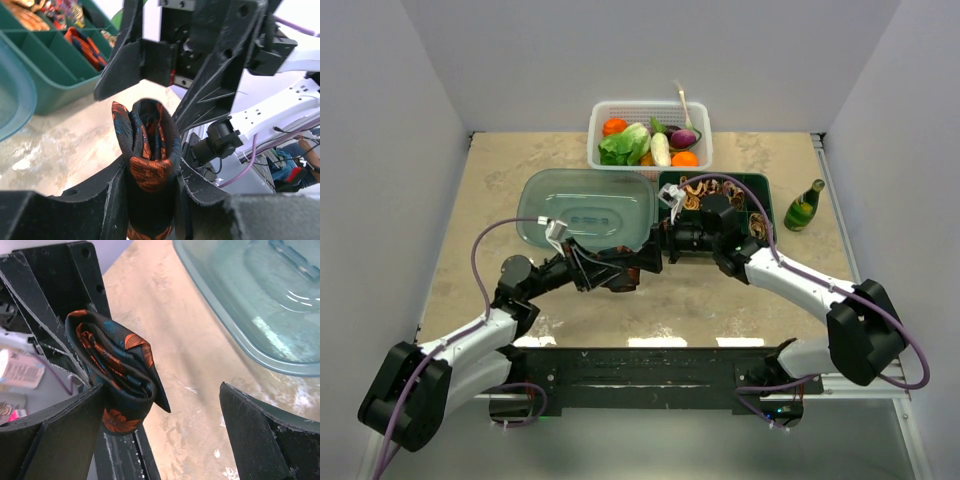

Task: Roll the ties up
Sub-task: Place the tie in the storage box.

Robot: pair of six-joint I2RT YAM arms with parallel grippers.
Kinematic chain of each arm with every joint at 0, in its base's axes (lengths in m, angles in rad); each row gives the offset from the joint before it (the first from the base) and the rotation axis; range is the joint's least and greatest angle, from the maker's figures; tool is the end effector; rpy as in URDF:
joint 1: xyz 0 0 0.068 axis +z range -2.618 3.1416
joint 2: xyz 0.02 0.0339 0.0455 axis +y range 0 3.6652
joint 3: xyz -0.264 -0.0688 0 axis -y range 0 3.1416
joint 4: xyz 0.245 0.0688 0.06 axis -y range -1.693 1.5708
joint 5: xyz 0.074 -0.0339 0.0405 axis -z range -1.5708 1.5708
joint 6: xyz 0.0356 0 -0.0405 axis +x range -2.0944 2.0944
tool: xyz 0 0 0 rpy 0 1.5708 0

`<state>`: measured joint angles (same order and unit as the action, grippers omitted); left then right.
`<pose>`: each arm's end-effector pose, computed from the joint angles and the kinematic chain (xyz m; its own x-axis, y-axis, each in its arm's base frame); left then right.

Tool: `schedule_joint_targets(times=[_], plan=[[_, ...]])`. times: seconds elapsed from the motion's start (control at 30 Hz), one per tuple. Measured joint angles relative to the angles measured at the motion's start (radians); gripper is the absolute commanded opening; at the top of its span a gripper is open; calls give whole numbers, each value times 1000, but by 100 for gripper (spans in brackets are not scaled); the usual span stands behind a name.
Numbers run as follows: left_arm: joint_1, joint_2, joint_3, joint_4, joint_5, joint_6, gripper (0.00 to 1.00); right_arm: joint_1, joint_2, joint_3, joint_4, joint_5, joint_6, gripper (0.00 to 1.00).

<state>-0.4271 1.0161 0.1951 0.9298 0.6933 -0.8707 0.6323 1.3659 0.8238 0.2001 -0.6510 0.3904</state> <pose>0.1659 -0.1005 0.2105 -0.6222 -0.3631 -0.6936 0.6534 0.2471 -0.7155 0.2321 0.1968 0.2627 -0.6043 -0.0675 -0.7939 -0.7577 0.3568 0.5465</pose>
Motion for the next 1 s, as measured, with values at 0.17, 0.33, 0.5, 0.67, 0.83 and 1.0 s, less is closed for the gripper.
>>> schedule_joint_targets(times=[0.17,0.33,0.5,0.67,0.83,1.0], plan=[[0,-43,18,-57,14,0,38,-2,0,6,7,-79,-3,99],[0,-34,19,-85,13,0,38,-2,1,6,10,-115,-2,99],[0,48,16,-80,8,-9,38,-8,32,-13,24,-141,21,99],[0,172,-10,-22,8,-41,38,-18,121,-44,29,-169,47,99],[0,299,-10,55,23,-74,37,-24,219,-47,51,-215,71,99],[0,422,-9,169,50,-130,37,-32,268,-63,98,-260,116,99]])
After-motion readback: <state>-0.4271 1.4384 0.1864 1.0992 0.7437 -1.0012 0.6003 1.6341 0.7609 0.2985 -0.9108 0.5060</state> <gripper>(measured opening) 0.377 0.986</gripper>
